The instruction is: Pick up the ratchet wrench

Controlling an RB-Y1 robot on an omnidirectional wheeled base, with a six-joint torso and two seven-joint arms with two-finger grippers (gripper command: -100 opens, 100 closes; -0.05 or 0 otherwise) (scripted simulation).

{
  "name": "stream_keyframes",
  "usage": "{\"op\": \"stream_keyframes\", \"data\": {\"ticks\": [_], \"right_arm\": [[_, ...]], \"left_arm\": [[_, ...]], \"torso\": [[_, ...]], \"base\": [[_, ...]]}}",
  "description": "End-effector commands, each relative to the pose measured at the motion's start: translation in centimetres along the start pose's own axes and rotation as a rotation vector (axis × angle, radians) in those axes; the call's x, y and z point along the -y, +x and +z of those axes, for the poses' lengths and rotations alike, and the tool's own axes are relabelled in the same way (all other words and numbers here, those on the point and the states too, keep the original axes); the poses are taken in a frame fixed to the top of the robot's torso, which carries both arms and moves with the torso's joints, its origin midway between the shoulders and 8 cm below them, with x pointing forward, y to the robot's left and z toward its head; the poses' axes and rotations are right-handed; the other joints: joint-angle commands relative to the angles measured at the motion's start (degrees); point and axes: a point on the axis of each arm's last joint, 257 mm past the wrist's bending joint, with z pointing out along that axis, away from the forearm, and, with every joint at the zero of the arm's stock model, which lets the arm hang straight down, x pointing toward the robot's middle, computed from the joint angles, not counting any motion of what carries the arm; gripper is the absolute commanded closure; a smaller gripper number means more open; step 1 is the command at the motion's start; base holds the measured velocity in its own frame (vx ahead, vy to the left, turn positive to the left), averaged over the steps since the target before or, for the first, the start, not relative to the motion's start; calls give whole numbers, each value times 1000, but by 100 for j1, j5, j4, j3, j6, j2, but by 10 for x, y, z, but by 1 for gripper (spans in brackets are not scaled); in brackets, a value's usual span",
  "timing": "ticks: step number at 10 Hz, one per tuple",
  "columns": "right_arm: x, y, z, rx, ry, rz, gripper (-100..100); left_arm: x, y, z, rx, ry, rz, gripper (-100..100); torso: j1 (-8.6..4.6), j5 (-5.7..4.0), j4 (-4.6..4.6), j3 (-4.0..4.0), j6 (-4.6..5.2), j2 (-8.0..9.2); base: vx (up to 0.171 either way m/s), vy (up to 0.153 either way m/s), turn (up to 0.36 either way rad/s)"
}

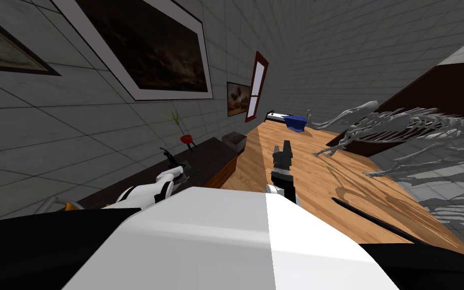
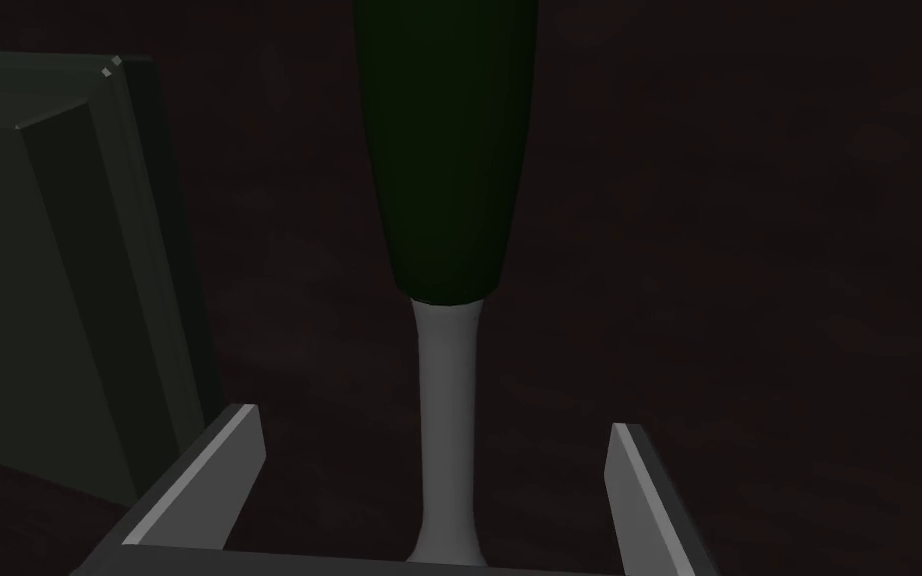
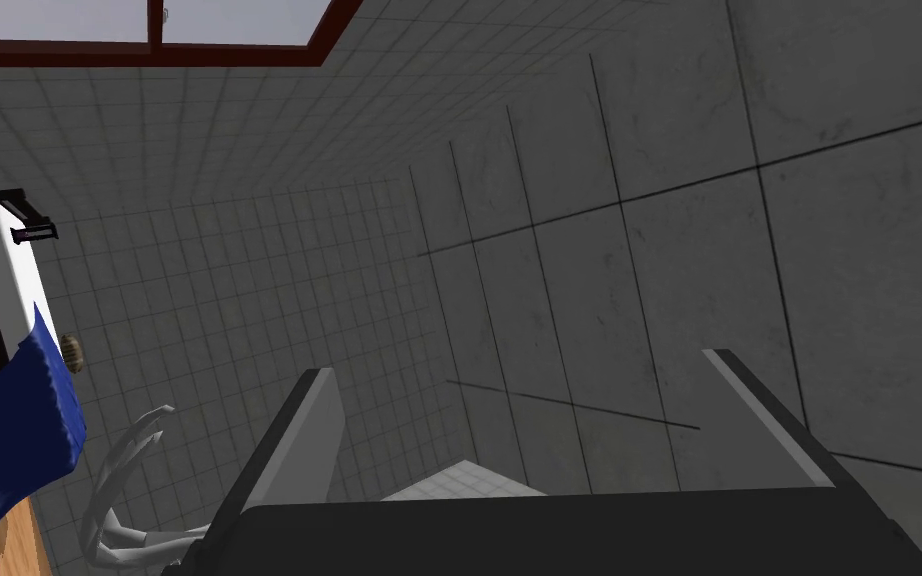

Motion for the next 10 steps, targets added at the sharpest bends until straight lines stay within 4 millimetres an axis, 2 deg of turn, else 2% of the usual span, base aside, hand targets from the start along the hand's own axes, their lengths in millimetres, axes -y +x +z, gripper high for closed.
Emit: {"op": "stream_keyframes", "data": {"ticks": [1, 2, 3, 4, 8, 9, 10], "right_arm": [[0, 0, 0, 0, 0, 0, 0], [0, 0, 0, 0, 0, 0, 0], [0, 0, 0, 0, 0, 0, 0], [0, 0, 0, 0, 0, 0, 0], [0, 0, 0, 0, 0, 0, 0], [0, 0, 0, 0, 0, 0, 0], [0, 0, 0, 0, 0, 0, 0]], "left_arm": [[-11, 0, 7, -2, 3, 5, -100], [-17, 0, 11, -3, 3, 7, -100], [-14, -1, 9, -1, -1, 4, -100], [-15, -1, 10, -2, 2, 5, 100], [-14, 0, 10, -3, 3, 4, 100], [-14, 0, 10, -3, 3, 5, 0], [-9, 0, 6, -2, 3, 4, 100]], "torso": [[0, 0, 0, 0, 0, 0], [12, 3, -2, -4, 0, -7], [-2, 1, -1, 0, 1, 2], [-8, -2, 2, 4, 1, 8], [4, 6, -3, -1, 3, 2], [5, 6, -3, -1, 2, 1], [5, 6, -3, -1, 2, 1]], "base": [[57, 58, 27], [10, 10, 5], [-4, -6, 2], [0, 0, 0], [0, 0, 0], [0, 0, 0], [8, 6, -6]]}}
